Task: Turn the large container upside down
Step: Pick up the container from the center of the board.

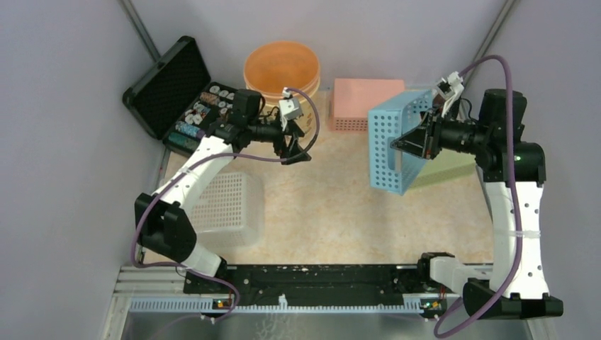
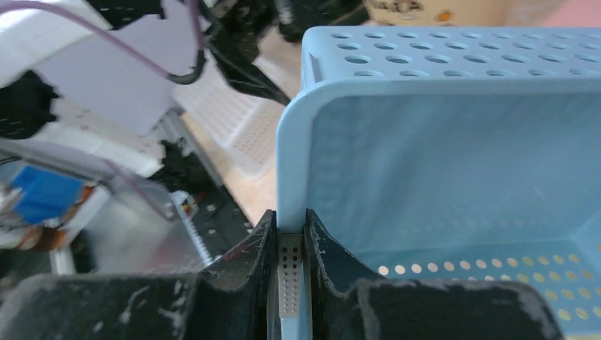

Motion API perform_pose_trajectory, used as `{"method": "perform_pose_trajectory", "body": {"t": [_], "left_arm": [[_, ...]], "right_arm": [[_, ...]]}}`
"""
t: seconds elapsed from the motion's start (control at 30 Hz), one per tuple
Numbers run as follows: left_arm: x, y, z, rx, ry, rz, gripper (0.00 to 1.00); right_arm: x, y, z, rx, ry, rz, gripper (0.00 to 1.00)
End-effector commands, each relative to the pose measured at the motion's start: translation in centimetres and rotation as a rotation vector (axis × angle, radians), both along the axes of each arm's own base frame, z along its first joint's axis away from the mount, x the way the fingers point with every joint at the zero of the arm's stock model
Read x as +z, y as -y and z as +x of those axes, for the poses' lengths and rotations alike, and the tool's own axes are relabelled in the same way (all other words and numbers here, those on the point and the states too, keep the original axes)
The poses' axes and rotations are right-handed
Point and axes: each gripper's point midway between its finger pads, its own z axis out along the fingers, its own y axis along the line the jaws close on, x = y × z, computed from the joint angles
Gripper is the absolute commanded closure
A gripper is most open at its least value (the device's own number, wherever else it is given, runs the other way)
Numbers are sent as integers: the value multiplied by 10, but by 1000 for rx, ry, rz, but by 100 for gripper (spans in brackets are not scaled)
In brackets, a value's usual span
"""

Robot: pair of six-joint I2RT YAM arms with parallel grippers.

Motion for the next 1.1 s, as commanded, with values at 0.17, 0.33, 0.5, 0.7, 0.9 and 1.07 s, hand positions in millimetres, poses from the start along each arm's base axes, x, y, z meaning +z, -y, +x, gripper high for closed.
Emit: {"method": "perform_pose_trajectory", "body": {"t": [0.17,0.33,0.5,0.7,0.9,1.07], "left_arm": [[50,-16,-18,5,160,-20,1],[58,-23,-24,31,201,-15,1],[59,-24,-25,42,195,-15,1],[57,-22,-21,65,171,-25,1],[40,-17,-16,71,110,-50,1],[24,-10,-14,61,27,-67,1]], "right_arm": [[32,-42,-4,314,-144,394,100],[20,-57,3,376,-237,433,100],[5,-71,6,409,-332,470,100],[-24,-86,10,406,-447,494,100],[-43,-90,21,373,-501,489,100],[-50,-92,34,340,-517,463,100]]}}
